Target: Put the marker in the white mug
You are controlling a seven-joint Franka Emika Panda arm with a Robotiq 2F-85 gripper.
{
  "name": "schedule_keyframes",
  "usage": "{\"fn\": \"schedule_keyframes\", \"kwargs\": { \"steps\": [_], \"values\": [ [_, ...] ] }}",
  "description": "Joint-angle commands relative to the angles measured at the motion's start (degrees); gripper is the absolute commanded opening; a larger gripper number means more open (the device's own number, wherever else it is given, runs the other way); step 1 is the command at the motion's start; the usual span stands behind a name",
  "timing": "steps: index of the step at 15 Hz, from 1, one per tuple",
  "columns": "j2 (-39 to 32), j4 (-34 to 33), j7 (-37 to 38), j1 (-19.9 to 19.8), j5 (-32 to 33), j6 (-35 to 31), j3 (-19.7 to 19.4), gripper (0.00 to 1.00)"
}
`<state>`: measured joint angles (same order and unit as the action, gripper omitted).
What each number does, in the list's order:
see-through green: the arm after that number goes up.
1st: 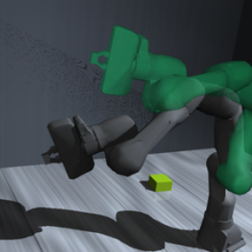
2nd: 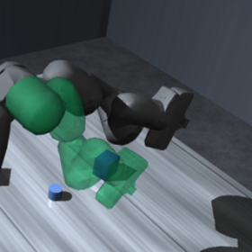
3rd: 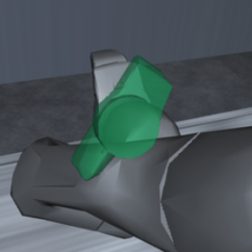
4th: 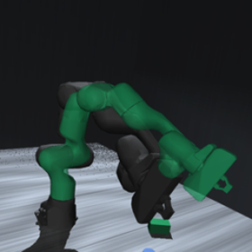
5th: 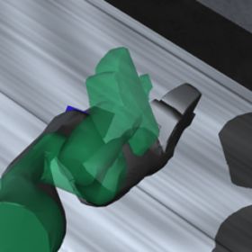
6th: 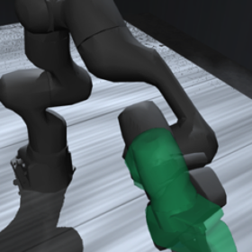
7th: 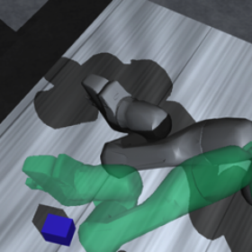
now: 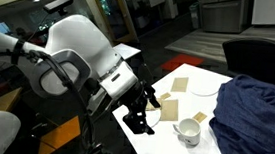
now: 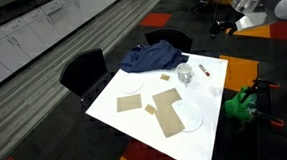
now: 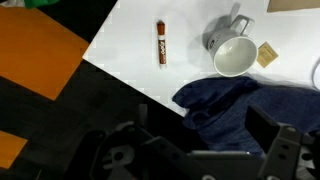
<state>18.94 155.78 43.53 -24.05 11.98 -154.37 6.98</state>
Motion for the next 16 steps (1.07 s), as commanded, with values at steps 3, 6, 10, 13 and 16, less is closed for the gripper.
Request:
{"fn": "schedule_keyframes", "kwargs": {
  "steps": [3,6,10,13,16],
  "values": [
    [-10.06,-2.22,15.91,-3.34,11.43,-5.19,-0.14,1.00],
    [-15.32,-3.80,19.71,-1.26,15.54,-6.75,-3.50,1.00],
    [-22.46,-6.69,21.27,2.80,19.12,-8.05,-9.77,1.00],
    [-28.05,-8.60,18.49,7.08,17.10,-10.78,-14.84,1.00],
    [-33.59,-10.68,17.01,11.47,14.72,-14.33,-19.28,1.00]
  ]
}}
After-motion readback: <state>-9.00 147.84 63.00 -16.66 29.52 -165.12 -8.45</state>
